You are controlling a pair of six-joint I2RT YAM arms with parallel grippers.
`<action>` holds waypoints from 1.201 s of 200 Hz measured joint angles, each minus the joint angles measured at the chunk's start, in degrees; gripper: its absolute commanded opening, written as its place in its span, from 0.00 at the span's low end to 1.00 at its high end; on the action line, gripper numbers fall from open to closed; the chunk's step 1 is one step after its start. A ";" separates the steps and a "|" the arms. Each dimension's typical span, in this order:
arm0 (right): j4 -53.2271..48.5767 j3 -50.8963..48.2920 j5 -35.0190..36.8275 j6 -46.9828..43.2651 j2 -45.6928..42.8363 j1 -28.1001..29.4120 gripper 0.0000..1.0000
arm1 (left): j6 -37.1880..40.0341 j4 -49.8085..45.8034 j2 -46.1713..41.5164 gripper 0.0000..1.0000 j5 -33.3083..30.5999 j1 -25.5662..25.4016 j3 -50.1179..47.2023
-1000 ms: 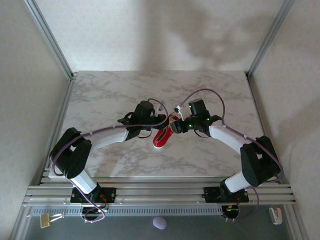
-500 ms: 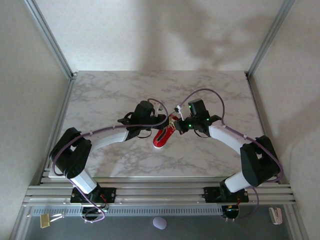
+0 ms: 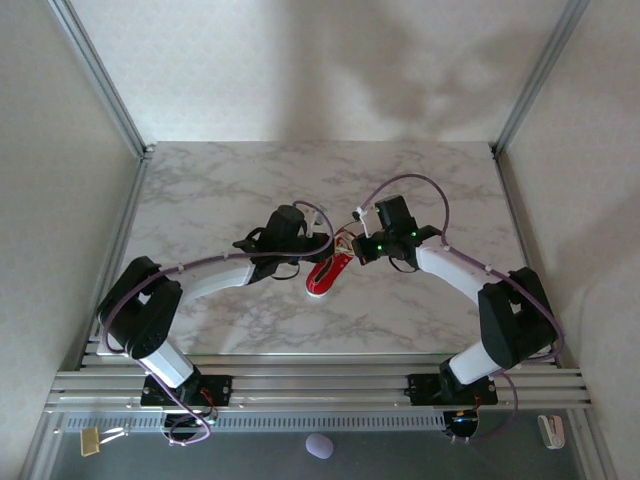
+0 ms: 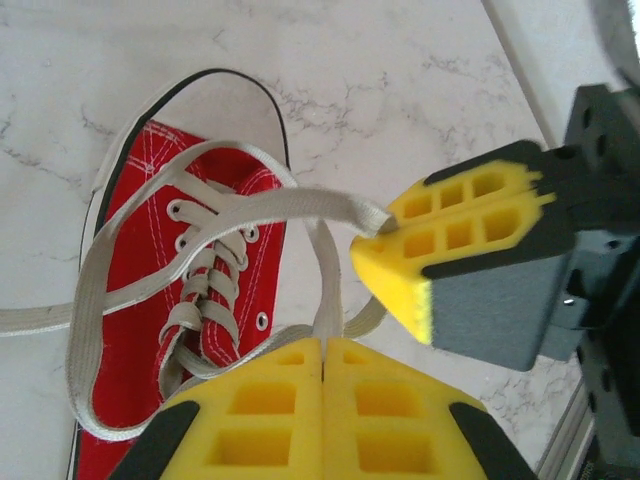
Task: Tie the shoes
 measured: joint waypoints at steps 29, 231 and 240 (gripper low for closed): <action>-1.18 0.00 0.35 -0.09 0.00 0.00 0.09 | -0.04 0.66 -1.20 0.00 -0.20 0.55 0.00; 8.17 -1.73 -4.42 -19.56 -0.94 2.97 0.48 | -0.92 1.20 -1.42 0.00 0.04 0.76 0.37; 8.70 -1.46 -4.28 -19.85 -0.42 2.97 0.45 | -1.05 1.20 -1.42 0.00 0.04 0.76 0.55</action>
